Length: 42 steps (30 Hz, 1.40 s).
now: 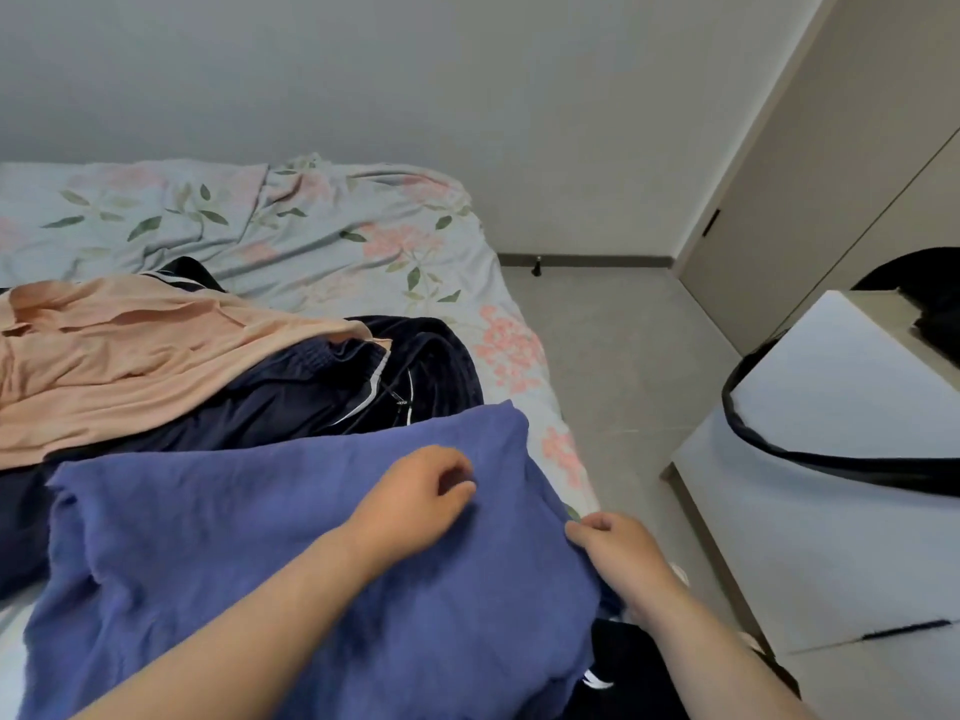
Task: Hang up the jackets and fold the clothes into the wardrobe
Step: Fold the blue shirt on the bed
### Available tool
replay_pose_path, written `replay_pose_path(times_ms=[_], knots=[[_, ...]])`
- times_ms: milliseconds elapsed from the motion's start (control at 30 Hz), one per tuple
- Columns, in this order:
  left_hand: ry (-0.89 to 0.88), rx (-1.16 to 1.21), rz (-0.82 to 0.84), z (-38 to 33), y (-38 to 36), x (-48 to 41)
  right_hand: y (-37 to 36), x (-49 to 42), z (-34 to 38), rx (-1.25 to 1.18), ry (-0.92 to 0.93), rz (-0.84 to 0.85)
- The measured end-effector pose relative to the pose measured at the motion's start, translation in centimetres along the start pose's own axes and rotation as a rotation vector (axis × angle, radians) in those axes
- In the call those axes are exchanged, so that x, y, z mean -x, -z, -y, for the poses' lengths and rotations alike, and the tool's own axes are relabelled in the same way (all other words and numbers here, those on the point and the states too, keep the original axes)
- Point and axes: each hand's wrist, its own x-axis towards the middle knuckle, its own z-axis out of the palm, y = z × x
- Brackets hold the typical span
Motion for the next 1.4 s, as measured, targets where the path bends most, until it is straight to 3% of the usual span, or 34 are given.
replay_pose_path(times_ms=[100,267,400,467,633,800,1033,1167,1233,1300,1367,1400], knots=[[0.103,0.025,0.096,-3.5,-4.1,-3.9,0.1,0.9,-1.1,-0.043,-0.049,0.119],[0.352,-0.171,0.12,-6.6,-8.4,-7.1,-0.7,2.5,-1.4,-0.05,0.153,0.138],[0.379,-0.169,0.097,-6.5,-8.4,-6.8,-2.1,5.1,-1.1,-0.07,0.256,0.234],[0.364,-0.03,0.054,-5.6,-7.0,-6.5,-3.1,6.4,-0.8,-0.068,0.321,0.266],[0.444,0.601,-0.044,-3.0,1.3,-2.5,-6.5,10.1,2.3,-0.065,0.444,0.357],[0.404,0.795,-0.245,1.9,10.2,3.3,-13.0,13.8,6.1,0.01,0.545,0.563],[0.464,0.657,-0.523,9.5,17.4,11.3,-24.4,19.1,8.0,0.095,0.566,0.709],[0.542,0.413,-0.639,13.5,17.3,15.3,-26.1,20.4,6.8,0.296,0.563,0.865],[0.585,0.377,-0.775,14.8,16.8,17.7,-24.5,19.4,5.8,0.318,0.581,0.767],[0.652,0.442,-0.848,15.6,15.7,20.6,-22.0,16.9,4.6,0.245,0.558,0.475],[0.745,0.45,-0.796,15.5,13.6,23.6,-19.0,14.1,3.1,0.195,0.483,0.217],[0.772,0.413,-0.733,15.1,12.4,24.8,-17.8,13.1,2.4,0.206,0.406,0.173]])
